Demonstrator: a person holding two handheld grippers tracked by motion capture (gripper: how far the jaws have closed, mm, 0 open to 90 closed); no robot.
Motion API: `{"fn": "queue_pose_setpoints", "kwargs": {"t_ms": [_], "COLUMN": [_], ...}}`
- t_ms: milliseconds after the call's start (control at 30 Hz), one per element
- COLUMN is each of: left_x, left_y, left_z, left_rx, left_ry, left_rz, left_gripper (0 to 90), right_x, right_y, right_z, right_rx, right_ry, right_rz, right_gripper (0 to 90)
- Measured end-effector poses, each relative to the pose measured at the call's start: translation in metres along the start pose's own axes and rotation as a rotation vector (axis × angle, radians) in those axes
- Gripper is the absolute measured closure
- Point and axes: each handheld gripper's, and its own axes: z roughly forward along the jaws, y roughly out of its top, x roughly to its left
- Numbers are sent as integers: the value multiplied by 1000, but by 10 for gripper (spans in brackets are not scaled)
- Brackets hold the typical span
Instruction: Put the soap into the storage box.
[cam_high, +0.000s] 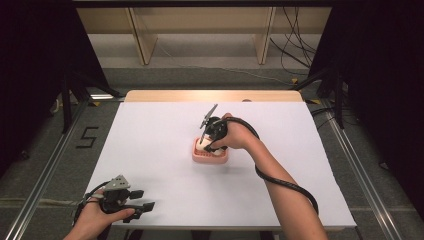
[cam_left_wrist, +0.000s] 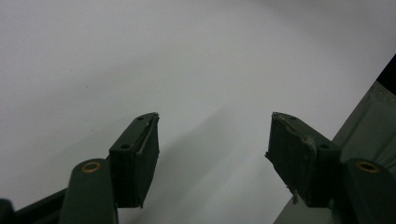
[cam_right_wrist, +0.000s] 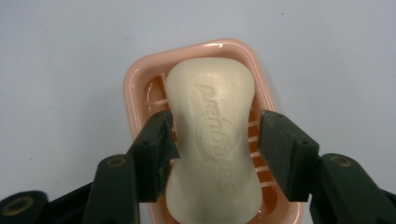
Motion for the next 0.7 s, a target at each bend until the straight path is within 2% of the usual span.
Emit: {"fn": "queue_pose_setpoints", "kwargs": {"t_ms": [100, 133, 167, 233, 267, 300, 367, 533, 700], "left_x": [1, 0, 0, 1, 1, 2, 1, 1, 1], "left_y": [0, 0, 0, 0, 0, 0, 0, -1, -1], "left_z": [-1, 0, 0, 0, 0, -1, 0, 0, 0], "left_rx": [10, 4, 4, 8, 8, 21, 9, 11, 10], "left_ry": [3, 0, 2, 3, 3, 4, 7, 9, 9], "left_rz": [8, 4, 4, 6, 6, 22, 5, 5, 1], "left_gripper": [333, 333, 333, 333, 333, 333, 333, 333, 333], "right_x": [2, 4, 3, 3, 5, 5, 8, 14, 19], "right_y": [-3, -4, -5, -7, -9, -11, -16, -34, -58], "right_z": [-3, -4, -5, -9, -11, -13, -17, -28, -38], "right_rx": [5, 9, 2, -11, -10, -11, -15, -72, -96], "right_ry": [5, 4, -2, -5, -10, -12, -17, -30, -50], "right_rz": [3, 29, 14, 15, 34, 30, 53, 62, 98], "right_gripper": [414, 406, 398, 381, 374, 370, 368, 372, 373]}}
